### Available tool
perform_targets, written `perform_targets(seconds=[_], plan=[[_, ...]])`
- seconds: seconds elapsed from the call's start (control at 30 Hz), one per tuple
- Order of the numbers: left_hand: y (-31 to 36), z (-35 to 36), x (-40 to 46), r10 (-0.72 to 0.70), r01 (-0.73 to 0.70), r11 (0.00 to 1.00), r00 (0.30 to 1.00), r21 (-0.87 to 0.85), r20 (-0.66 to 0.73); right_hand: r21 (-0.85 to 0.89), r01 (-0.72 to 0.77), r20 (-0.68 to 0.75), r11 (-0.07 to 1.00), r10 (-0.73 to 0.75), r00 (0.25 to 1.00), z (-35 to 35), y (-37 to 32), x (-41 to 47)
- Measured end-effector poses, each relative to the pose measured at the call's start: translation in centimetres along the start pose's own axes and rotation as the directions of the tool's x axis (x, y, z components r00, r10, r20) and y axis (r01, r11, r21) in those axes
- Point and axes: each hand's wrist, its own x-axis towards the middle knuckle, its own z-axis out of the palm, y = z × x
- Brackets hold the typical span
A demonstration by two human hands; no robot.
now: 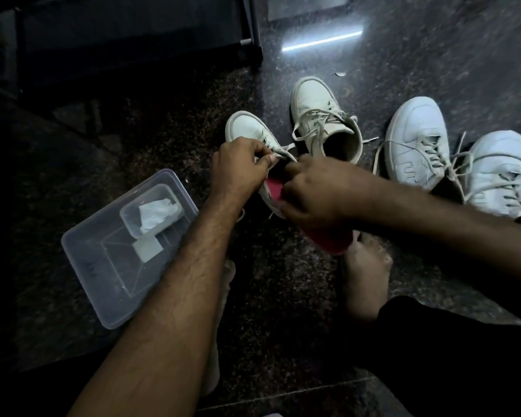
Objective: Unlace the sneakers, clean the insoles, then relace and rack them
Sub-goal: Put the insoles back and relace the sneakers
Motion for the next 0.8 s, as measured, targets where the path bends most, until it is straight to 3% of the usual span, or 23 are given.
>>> perform_targets(seconds=[0.1, 0.27, 0.47, 0.67, 0.8], plan=[[0.1, 0.1, -0.1, -0.01, 0.01, 1.0, 1.0, -0.012, -0.005, -0.137, -0.01, 0.139, 0.991, 0.029, 0.99, 1.7, -1.9, -1.0], [0.1, 0.1, -0.2, -0.012, 0.011, 1.0, 1.0, -0.021, -0.012, -0.303, -0.062, 0.038, 0.951, 0.077, 0.996, 4.6, -2.5, 0.0], [0.2, -0.1, -0.2, -0.005, 0.005, 1.0, 1.0, -0.005, 0.004, -0.072, -0.152, -0.058, 0.986, 0.148, 0.987, 3.3, -2.6, 1.3], [0.7, -0.2, -0.6, -0.037, 0.037, 0.999, 0.999, -0.029, -0.003, 0.073, -0.272, -0.036, 0.959, 0.275, 0.961, 3.7, -2.3, 2.4], [0.1, -0.5, -0.7, -0.113, 0.114, 0.99, 0.993, -0.081, 0.021, 0.151, -0.163, -0.041, 0.975, 0.171, 0.984, 4.4, -0.7, 2.6]])
